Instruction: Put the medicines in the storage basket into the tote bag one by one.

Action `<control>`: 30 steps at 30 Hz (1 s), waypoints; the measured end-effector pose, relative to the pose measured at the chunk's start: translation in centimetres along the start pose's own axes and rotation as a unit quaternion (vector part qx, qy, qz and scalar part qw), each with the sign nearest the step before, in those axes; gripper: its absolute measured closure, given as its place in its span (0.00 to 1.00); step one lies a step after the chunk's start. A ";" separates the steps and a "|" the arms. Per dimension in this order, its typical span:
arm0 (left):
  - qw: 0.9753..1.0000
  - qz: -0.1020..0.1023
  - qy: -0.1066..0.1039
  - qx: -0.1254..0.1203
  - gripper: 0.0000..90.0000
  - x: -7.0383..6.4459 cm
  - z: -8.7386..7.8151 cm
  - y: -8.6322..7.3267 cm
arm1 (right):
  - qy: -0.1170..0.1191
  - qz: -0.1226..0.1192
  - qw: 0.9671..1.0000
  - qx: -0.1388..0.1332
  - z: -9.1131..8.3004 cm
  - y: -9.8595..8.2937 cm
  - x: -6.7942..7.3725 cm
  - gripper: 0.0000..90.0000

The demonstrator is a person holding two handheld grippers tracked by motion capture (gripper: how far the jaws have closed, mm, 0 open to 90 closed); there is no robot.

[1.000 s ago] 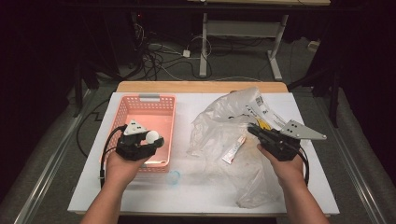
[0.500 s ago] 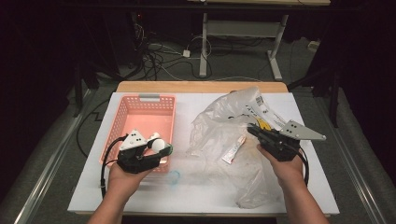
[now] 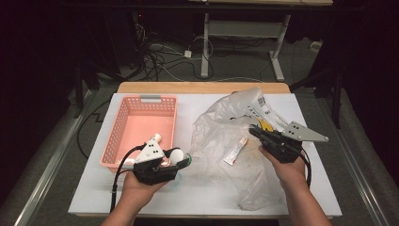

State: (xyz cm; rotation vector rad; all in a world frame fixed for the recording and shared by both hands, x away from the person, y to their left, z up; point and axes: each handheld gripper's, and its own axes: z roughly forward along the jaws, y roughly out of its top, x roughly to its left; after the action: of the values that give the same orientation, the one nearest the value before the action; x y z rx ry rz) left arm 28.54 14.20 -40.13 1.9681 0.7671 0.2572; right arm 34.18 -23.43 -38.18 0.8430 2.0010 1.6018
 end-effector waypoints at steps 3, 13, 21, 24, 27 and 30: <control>1.000 0.002 -0.013 0.001 0.54 -0.5 0.4 -0.1 | 0.000 0.000 1.000 0.000 0.0 0.0 0.0 1.00; 0.999 0.019 -0.043 0.006 0.54 -3.0 2.8 0.3 | 0.000 -0.001 1.000 0.000 0.1 -0.1 -0.1 1.00; 0.998 0.031 -0.047 0.009 0.54 -4.3 6.6 2.1 | 0.001 0.002 1.000 0.002 0.3 -0.1 0.1 1.00; 0.998 0.035 -0.049 0.012 0.54 -4.7 8.3 2.9 | 0.001 0.001 1.000 0.000 0.3 0.0 0.0 1.00; 0.998 0.040 -0.047 0.016 0.54 -5.1 10.1 3.5 | 0.001 0.001 1.000 0.001 0.3 0.0 0.0 1.00; 0.998 0.046 -0.041 0.018 0.54 -5.5 12.0 3.9 | 0.001 0.003 1.000 0.000 0.3 -0.1 -0.1 1.00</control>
State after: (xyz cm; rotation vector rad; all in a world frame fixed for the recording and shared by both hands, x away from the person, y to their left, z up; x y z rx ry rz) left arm 31.55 0.90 -42.12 2.0380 0.6328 0.2163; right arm 34.43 -23.36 -38.32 0.8496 2.0003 1.6069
